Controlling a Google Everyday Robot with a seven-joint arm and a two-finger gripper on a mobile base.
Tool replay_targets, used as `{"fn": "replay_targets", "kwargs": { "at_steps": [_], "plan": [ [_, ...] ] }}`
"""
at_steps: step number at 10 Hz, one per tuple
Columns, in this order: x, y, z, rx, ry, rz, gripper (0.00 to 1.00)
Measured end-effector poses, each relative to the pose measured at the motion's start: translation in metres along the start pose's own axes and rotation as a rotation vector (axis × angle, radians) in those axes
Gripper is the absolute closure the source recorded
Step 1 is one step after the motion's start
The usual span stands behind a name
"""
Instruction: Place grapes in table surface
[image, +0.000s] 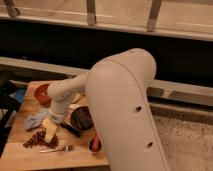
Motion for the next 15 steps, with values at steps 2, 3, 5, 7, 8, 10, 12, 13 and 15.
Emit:
{"fn": "replay_targets", "kwargs": {
  "at_steps": [2, 3, 5, 7, 8, 10, 12, 13, 15],
  "plan": [
    [0.0, 0.005, -0.003, 0.006, -0.004, -0.001, 0.2],
    [-0.002, 0.008, -0.001, 0.002, -0.004, -0.005, 0.2],
    [-0.009, 0.015, 0.009, -0.026, -0.009, -0.016, 0.2],
    [-0.013, 0.016, 0.021, -0.062, -0.02, -0.029, 0.2],
    [-0.015, 0.017, 0.027, -0.081, -0.023, -0.033, 0.2],
    [-0.02, 0.016, 0.043, -0.115, -0.025, -0.029, 0.2],
    [-0.022, 0.014, 0.056, -0.134, -0.011, -0.012, 0.2],
    [-0.022, 0.012, 0.063, -0.137, 0.012, 0.011, 0.2],
    [-0.023, 0.011, 0.072, -0.137, 0.055, 0.049, 0.22]
  ]
}}
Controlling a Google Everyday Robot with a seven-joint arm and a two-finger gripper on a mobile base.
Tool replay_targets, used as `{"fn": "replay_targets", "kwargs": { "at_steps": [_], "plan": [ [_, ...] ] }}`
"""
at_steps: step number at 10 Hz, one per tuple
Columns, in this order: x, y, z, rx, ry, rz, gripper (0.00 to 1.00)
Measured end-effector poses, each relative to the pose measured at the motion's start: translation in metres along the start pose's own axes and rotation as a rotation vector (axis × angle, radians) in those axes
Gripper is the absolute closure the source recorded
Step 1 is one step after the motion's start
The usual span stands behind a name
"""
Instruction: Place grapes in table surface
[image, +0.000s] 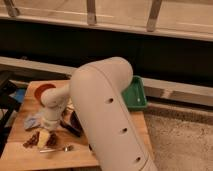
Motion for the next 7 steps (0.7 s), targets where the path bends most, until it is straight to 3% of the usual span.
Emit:
{"fn": "replay_targets", "kwargs": {
  "at_steps": [5, 7],
  "plan": [
    [-0.0002, -0.0063, 0.0, 0.009, 0.011, 0.033, 0.72],
    [-0.0074, -0.0133, 0.0074, 0.024, 0.006, 0.062, 0.87]
  ]
}}
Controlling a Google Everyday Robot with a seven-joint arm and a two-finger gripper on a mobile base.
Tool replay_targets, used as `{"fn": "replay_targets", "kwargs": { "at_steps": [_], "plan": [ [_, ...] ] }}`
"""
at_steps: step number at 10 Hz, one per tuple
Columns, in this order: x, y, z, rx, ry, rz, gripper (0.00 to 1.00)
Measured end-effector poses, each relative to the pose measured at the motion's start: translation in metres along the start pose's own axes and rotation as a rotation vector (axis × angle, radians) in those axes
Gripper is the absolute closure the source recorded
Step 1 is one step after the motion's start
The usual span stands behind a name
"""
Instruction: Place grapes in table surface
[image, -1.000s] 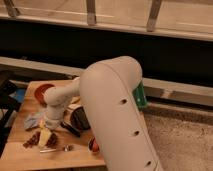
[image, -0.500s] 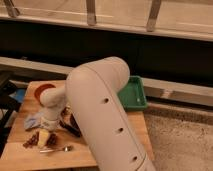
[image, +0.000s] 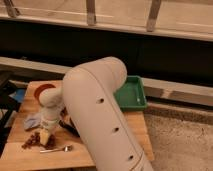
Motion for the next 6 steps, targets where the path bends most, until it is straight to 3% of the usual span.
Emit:
{"fn": "replay_targets", "kwargs": {
  "at_steps": [3, 6],
  "plan": [
    [0.006, -0.003, -0.019, 0.049, -0.039, 0.008, 0.88],
    [0.019, 0.002, -0.08, 0.148, -0.102, 0.016, 0.88]
  ]
}}
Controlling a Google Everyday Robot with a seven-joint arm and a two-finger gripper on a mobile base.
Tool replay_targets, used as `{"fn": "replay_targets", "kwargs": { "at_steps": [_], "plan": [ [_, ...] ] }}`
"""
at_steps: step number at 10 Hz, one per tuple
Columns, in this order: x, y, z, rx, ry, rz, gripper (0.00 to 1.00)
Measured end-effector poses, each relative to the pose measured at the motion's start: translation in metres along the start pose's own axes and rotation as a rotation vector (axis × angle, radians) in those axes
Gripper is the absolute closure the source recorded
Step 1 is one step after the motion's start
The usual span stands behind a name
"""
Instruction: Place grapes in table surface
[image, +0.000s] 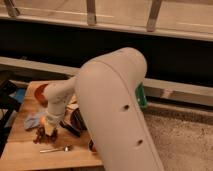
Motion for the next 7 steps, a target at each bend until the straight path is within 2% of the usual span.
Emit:
{"fn": "replay_targets", "kwargs": {
  "at_steps": [1, 3, 5, 6, 7],
  "plan": [
    [0.003, -0.001, -0.025, 0.047, -0.025, 0.0, 0.88],
    [0.009, -0.001, -0.053, 0.109, -0.056, 0.0, 0.88],
    [0.015, 0.0, -0.068, 0.156, -0.085, -0.006, 0.88],
    [0.016, 0.002, -0.071, 0.168, -0.093, -0.016, 0.88],
    [0.016, 0.004, -0.07, 0.165, -0.091, -0.026, 0.88]
  ]
}}
